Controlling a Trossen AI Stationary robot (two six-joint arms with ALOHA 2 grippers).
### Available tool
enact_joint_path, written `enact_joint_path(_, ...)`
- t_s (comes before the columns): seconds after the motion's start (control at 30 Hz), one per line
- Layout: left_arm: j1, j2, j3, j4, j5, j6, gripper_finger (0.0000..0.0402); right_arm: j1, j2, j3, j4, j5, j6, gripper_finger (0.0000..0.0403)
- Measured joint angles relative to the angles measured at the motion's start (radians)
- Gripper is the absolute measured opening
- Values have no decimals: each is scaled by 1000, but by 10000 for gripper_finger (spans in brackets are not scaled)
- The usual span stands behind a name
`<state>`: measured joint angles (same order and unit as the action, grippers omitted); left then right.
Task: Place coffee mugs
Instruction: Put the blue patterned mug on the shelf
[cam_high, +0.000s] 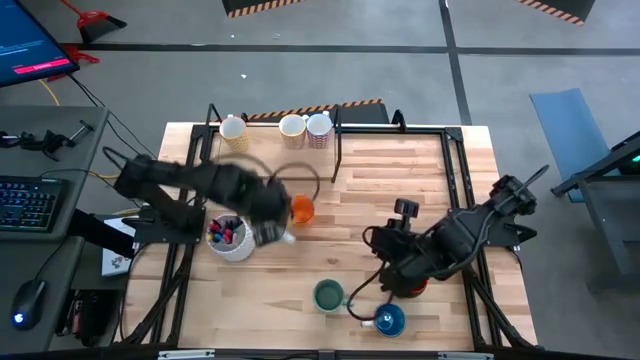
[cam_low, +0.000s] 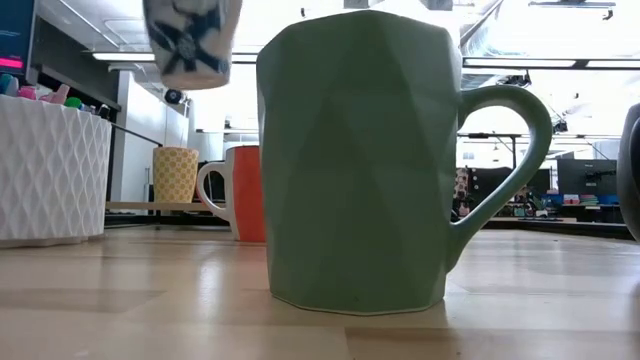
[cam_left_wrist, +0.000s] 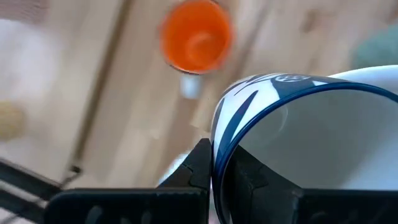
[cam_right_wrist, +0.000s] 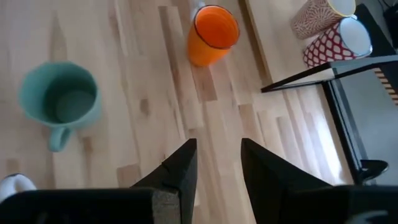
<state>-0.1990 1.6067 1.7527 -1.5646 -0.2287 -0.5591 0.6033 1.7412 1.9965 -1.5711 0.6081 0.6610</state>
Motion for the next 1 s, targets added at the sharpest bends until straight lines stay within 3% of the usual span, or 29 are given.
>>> enact_joint_path(0.37,524,-23,-2,6,75,376,10,66,0,0,0,54,86,103)
enact_joint_path(0.57,767,-17,-8,98,161,513,10,87,0,0,0,84,166,103)
enact_joint_path(0.77,899,9,-21,102,177,681,10,85,0,0,0,88,272,103)
enact_joint_path(1.0,968,106,-22,130,194,820,10,66,0,0,0,113,356,103)
